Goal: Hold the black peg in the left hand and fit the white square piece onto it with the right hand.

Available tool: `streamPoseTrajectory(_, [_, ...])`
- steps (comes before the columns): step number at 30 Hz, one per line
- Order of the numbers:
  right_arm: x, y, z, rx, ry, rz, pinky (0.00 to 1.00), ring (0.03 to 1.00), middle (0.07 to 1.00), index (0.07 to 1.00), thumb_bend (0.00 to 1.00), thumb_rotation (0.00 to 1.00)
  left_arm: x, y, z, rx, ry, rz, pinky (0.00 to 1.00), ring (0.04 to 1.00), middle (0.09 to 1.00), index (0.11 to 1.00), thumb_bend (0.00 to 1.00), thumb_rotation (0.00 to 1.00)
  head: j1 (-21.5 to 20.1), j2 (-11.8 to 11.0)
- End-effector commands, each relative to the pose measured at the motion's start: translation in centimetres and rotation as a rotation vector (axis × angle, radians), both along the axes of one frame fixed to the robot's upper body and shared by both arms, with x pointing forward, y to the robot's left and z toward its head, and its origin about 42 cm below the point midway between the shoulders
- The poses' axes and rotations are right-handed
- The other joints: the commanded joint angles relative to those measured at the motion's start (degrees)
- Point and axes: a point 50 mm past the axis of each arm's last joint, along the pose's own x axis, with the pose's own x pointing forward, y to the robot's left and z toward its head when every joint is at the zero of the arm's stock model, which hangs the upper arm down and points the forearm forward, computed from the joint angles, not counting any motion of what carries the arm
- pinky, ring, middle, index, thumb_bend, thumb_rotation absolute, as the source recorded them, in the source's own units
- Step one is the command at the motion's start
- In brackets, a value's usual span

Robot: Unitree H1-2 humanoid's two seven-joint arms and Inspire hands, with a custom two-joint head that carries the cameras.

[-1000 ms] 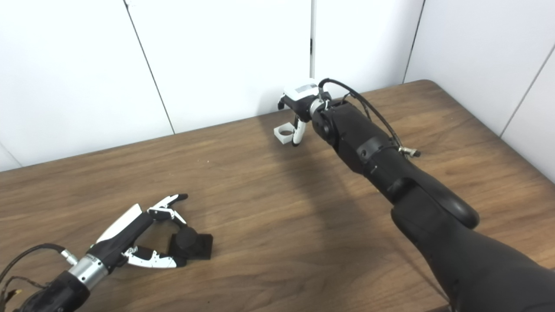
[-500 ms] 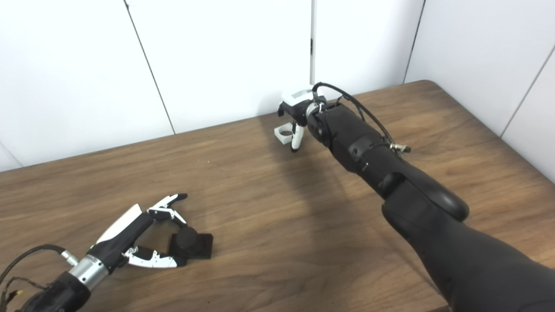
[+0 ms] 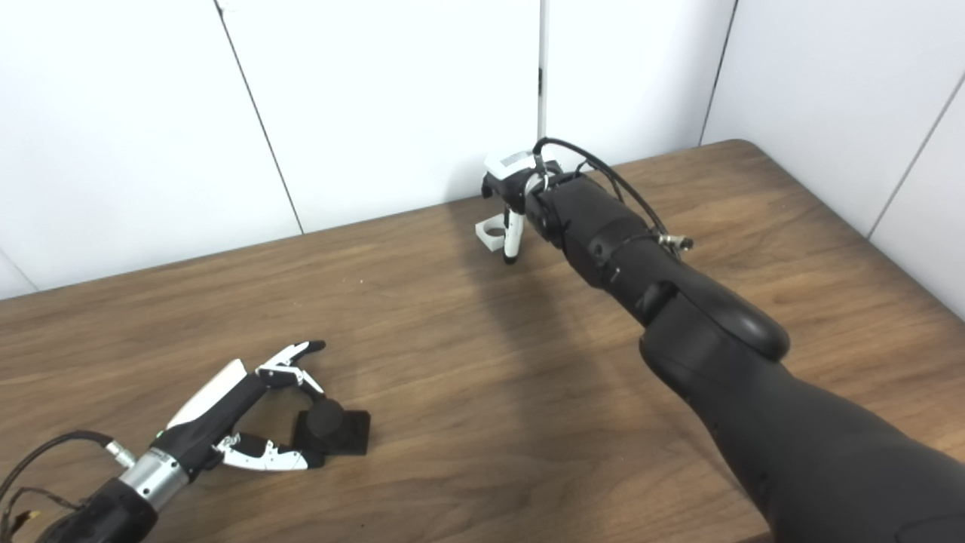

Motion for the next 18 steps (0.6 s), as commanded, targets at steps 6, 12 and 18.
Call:
streamPoseTrajectory(6, [1.0, 0.0, 1.1, -0.072, -0.007, 0.005, 0.9, 0.93, 0.907, 0.724, 0.68, 0.3, -1.2, 0.7, -1.3, 0.039, 0.078, 0.01, 0.95, 1.0, 0.98, 0.491, 0.52, 0.06, 0.9, 0.5])
streamPoseTrajectory(12, [1.0, -0.2, 0.1, -0.077, 0.022, 0.011, 0.88, 0.916, 0.891, 0.68, 0.66, 0.31, -1.4, 0.8, -1.1, 0.045, 0.079, 0.018, 0.96, 1.0, 0.982, 0.491, 0.52, 0.06, 1.4, 0.9])
streamPoseTrajectory(18, [0.9, -0.2, -0.4, -0.047, 0.043, 0.012, 0.87, 0.891, 0.859, 0.614, 0.65, 0.32, -1.5, 1.0, -0.8, 0.047, 0.079, 0.029, 0.95, 1.0, 0.982, 0.491, 0.52, 0.06, 1.6, 1.1])
